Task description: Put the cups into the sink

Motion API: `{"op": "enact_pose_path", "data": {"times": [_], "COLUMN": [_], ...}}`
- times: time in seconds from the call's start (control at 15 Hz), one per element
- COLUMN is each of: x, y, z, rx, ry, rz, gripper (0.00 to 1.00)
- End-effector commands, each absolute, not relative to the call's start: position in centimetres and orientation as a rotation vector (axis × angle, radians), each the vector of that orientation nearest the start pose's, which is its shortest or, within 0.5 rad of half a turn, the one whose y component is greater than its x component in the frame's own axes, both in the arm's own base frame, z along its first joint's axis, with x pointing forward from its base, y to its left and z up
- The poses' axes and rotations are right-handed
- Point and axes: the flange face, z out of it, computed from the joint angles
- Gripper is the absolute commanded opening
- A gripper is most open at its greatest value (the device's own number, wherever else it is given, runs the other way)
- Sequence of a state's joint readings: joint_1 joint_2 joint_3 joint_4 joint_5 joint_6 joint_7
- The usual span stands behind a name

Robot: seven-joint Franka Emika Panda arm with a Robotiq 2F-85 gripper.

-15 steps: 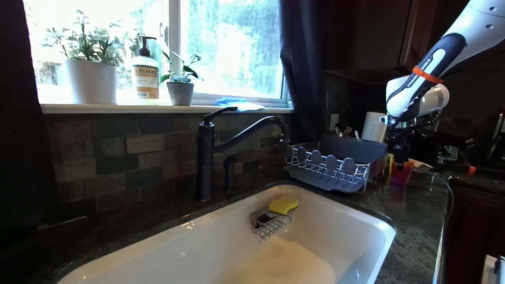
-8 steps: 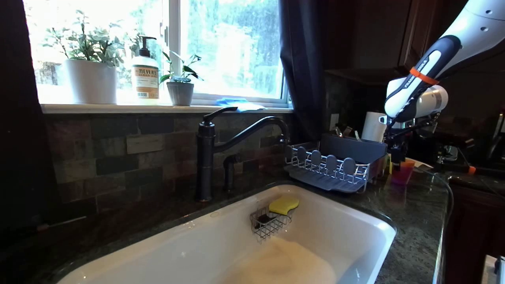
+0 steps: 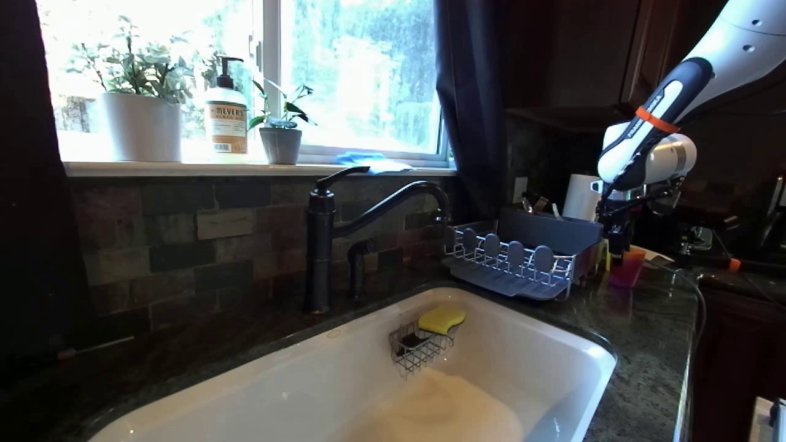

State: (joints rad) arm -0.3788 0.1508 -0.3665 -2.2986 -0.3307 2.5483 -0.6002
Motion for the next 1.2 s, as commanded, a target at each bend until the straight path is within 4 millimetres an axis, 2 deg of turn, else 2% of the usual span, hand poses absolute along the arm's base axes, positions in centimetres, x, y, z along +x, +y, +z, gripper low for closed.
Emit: {"op": "enact_pose_path", "data": {"times": [0.0,0.13,0.27,0.4,0.87,1.13], "x": [39.8,39.8,39.8,39.7,38.6,37.3], "y": [-36.3,-35.9,-35.5,-35.0,-31.3,-27.0], "z": [29.2,29.3,29.6,30.0,30.8,32.1], "rx": [-3.381,-3.377,-3.378,-3.380,-3.363,-3.285], "ry": [-0.232,-0.225,-0.208,-0.168,-0.033,0.035], "rz": [0.124,0.130,0.145,0.165,0.306,0.440], "gripper": [0.49,0.28,0.12,0.01,0.01,0.01]}}
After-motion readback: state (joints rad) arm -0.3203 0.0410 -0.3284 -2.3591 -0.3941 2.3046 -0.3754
